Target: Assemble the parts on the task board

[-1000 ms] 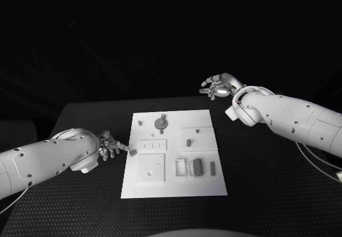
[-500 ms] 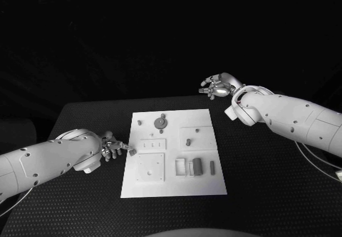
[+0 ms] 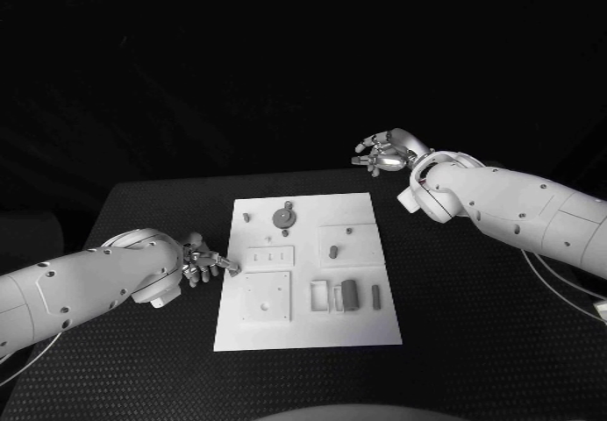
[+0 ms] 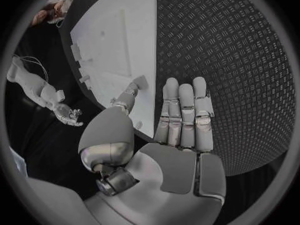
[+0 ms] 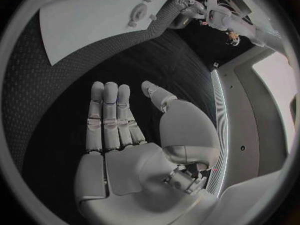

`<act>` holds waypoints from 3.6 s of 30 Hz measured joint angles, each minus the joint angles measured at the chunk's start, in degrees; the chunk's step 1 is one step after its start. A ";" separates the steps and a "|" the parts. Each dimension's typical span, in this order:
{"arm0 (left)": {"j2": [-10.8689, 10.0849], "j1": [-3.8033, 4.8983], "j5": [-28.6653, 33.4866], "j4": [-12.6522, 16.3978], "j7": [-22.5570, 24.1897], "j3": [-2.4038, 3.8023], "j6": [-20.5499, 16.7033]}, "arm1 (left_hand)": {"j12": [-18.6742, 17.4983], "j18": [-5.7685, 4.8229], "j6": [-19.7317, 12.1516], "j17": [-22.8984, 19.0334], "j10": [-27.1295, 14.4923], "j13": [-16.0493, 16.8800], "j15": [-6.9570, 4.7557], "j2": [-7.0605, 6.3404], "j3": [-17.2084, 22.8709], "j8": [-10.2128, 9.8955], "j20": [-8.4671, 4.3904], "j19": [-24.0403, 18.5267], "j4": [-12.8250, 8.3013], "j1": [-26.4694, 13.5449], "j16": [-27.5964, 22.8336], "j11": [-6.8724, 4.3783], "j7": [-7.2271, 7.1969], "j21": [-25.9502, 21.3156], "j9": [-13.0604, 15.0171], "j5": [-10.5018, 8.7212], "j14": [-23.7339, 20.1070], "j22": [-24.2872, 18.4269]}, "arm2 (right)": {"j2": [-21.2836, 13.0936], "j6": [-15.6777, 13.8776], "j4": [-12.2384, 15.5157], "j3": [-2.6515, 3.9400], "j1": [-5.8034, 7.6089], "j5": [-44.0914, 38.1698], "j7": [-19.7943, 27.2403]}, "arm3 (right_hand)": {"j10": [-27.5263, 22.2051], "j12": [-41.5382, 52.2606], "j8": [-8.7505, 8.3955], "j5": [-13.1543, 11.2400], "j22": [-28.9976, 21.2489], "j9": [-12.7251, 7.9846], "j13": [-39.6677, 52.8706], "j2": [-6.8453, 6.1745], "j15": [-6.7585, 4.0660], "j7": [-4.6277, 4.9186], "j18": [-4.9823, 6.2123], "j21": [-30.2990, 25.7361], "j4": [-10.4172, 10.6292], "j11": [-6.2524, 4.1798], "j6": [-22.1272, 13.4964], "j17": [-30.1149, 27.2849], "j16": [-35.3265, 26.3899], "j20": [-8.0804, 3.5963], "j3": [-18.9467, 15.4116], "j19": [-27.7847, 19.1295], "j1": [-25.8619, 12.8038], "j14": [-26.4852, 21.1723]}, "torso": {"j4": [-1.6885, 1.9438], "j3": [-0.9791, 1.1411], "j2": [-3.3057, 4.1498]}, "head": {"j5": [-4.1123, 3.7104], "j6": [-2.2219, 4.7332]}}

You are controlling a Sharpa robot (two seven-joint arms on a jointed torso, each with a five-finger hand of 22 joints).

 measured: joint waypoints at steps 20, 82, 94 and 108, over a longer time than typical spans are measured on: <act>0.48 -0.01 0.65 0.13 0.32 0.03 0.78 | 0.00 0.01 0.20 0.11 0.00 0.27 0.00 2.24 0.63 -0.58 0.32 0.32 -3.80 2.71 0.00 0.00 -0.20 -0.29 -0.20 0.00 0.00 0.43 | 0.01 0.00 0.02 0.00 -0.02 0.01 0.00 | 0.00 0.00 0.00 0.00 0.05 0.00 -0.09 0.00 0.00 -0.11 0.00 -0.21 0.00 0.00 0.11 0.11 -0.22 0.00 0.00 0.00 0.00 0.00 | 0.00 0.02 -0.01 | -0.23 -0.07; 0.42 0.10 16.65 -4.82 5.37 0.52 5.79 | 0.00 0.01 1.79 0.52 -1.00 1.35 0.63 7.74 15.18 -0.97 0.72 0.11 -5.84 11.96 0.01 0.40 -0.52 -2.09 -2.42 -0.50 -0.61 2.18 | -0.02 0.00 0.01 0.00 -0.11 0.05 0.02 | 0.00 0.00 -0.01 0.00 0.12 -0.09 -0.24 0.00 0.00 -0.10 0.00 -0.21 0.00 0.00 0.10 0.28 -0.22 0.00 0.00 0.00 0.00 0.00 | -0.01 0.00 -0.02 | -0.29 -0.05; -0.20 -0.27 20.27 -4.65 5.20 0.80 5.57 | 0.00 0.01 1.95 0.64 -0.69 1.44 0.63 8.05 15.17 -0.31 0.72 0.11 -5.84 12.27 0.13 0.09 -0.52 -2.09 -1.76 -0.55 -0.61 2.17 | -0.02 0.00 -0.02 0.00 -0.15 0.05 0.02 | -0.01 0.00 -0.01 0.00 0.17 -0.09 -0.24 0.00 0.00 -0.08 0.00 -0.21 0.00 0.01 0.08 0.33 -0.45 0.00 0.00 0.00 0.00 0.00 | -0.01 0.02 -0.02 | -0.37 -0.02; -0.97 0.01 20.64 -3.64 4.62 1.87 4.53 | 0.23 0.02 2.19 0.78 -0.17 1.52 0.46 8.70 15.59 0.01 0.70 0.53 -5.73 12.92 0.53 -0.42 -0.55 -2.09 -1.75 -0.66 -0.31 2.16 | -0.05 0.00 0.03 0.00 -0.16 0.06 0.02 | -0.01 0.22 -0.01 0.00 0.16 -0.08 -0.29 0.00 0.00 -0.03 0.00 -0.21 0.00 0.01 0.03 0.33 -0.45 0.00 0.00 0.00 0.00 0.00 | 0.01 0.02 -0.02 | -0.29 0.12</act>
